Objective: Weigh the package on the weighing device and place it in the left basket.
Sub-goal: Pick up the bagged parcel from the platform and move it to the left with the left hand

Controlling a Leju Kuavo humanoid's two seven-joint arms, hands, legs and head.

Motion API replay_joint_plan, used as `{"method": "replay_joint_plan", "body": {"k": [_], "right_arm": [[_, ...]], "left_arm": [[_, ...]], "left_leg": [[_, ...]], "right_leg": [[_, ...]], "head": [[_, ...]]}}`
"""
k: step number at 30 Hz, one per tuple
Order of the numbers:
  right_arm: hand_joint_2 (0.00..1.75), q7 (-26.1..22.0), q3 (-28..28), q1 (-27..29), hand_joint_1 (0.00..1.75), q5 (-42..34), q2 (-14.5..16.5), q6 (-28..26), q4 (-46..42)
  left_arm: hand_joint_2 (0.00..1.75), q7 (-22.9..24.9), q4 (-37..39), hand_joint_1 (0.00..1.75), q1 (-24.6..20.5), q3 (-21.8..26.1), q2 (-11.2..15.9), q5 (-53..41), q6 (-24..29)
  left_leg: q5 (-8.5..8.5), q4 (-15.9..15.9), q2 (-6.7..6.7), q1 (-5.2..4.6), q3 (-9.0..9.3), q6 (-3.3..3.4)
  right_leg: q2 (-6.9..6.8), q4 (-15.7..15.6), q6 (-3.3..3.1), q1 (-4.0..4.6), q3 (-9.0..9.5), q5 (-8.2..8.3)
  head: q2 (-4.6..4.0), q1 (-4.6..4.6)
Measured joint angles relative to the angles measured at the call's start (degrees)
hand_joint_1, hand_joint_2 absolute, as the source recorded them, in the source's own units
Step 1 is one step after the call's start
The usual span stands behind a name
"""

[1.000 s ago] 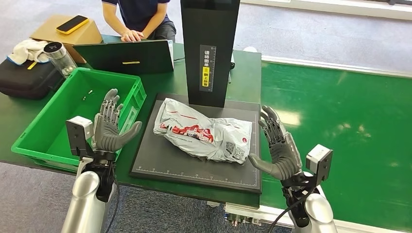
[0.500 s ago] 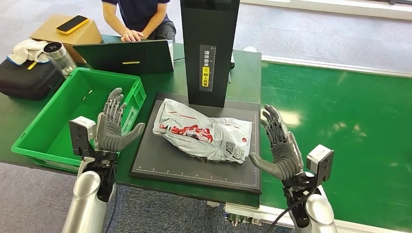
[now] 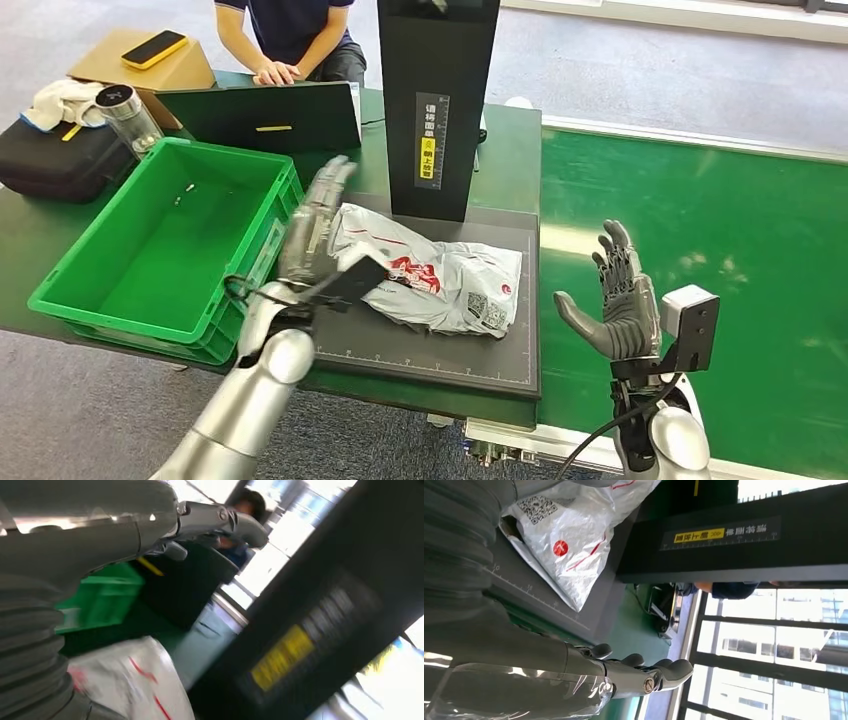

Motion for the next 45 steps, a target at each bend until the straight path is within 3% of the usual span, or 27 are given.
{"method": "replay_joint_plan", "body": {"k": [3,9,15,19,29,30,33,34,45], "right_arm": [[1.75,0.5,-1.6,1.0,0.0,0.8,0.7,0.6,-0.6],[1.75,0.9,-4.9,2.7,0.0,2.2,2.3,2.6,-2.2],[1.75,0.5,-7.4,3.2,0.0,4.1,3.6,3.6,-2.4],[1.75,0.1,-8.3,3.3,0.0,4.8,4.4,3.8,-2.3],[1.75,-0.3,-8.6,3.3,0.0,5.1,5.1,3.8,-2.2],[1.75,-0.3,-8.6,3.3,0.0,5.1,5.1,3.8,-2.2],[1.75,-0.3,-8.6,3.3,0.0,5.1,5.2,3.8,-2.2],[1.75,-0.3,-8.6,3.3,0.0,5.1,5.2,3.8,-2.2],[1.75,0.3,-8.6,3.9,0.0,5.1,5.3,2.8,-2.5]], "left_arm": [[1.75,3.8,7.3,0.0,-4.5,-5.7,-1.6,-5.8,-2.0],[1.75,11.1,19.5,0.0,-11.1,-14.3,-4.7,-12.3,-11.0],[1.75,16.6,26.3,0.0,-13.8,-18.4,-6.1,-13.1,-26.6],[1.75,21.1,28.9,0.0,-15.4,-20.1,-6.5,-13.6,-33.8],[1.75,22.5,30.7,0.02,-17.2,-21.2,-6.7,-12.8,-36.8],[1.75,22.5,30.8,0.24,-17.3,-21.2,-6.7,-12.8,-36.8],[1.75,22.5,30.9,1.53,-17.4,-21.2,-6.7,-12.8,-36.9],[1.75,22.6,31.0,1.75,-17.4,-21.3,-6.7,-12.9,-37.0],[1.75,22.0,31.0,1.75,-17.4,-21.4,-6.5,-12.8,-30.6]], "left_leg": [[-0.02,0.0,0.23,-0.01,-0.01,-0.02],[-0.02,0.0,0.26,-0.02,-0.03,-0.02],[-0.02,0.0,0.26,0.0,-0.03,-0.03],[-0.01,-0.1,0.25,0.0,0.01,-0.03],[-0.01,-0.1,0.26,0.0,0.16,-0.04],[-0.01,-0.1,0.26,0.0,0.16,-0.04],[-0.01,-0.1,0.26,0.0,0.18,-0.04],[-0.01,-0.1,0.26,0.0,0.18,-0.04],[-0.01,-0.1,0.25,0.0,0.17,-0.04]], "right_leg": [[0.26,0.0,0.06,-0.02,-0.08,0.07],[0.28,0.0,0.06,-0.01,-0.1,0.07],[0.27,0.0,0.05,0.03,-0.13,0.06],[0.26,0.0,0.04,0.04,-0.07,0.05],[0.27,0.0,0.04,0.04,0.06,0.05],[0.27,0.0,0.04,0.04,0.07,0.05],[0.27,0.0,0.04,0.04,0.09,0.05],[0.27,0.0,0.04,0.04,0.09,0.05],[0.26,0.0,0.03,0.04,0.08,0.04]], "head": [[0.01,-0.02],[0.01,-0.02],[0.01,-0.02],[0.01,-0.02],[0.01,-0.02],[0.01,-0.02],[0.0,-0.01],[0.0,-0.01],[0.01,-0.02]]}}
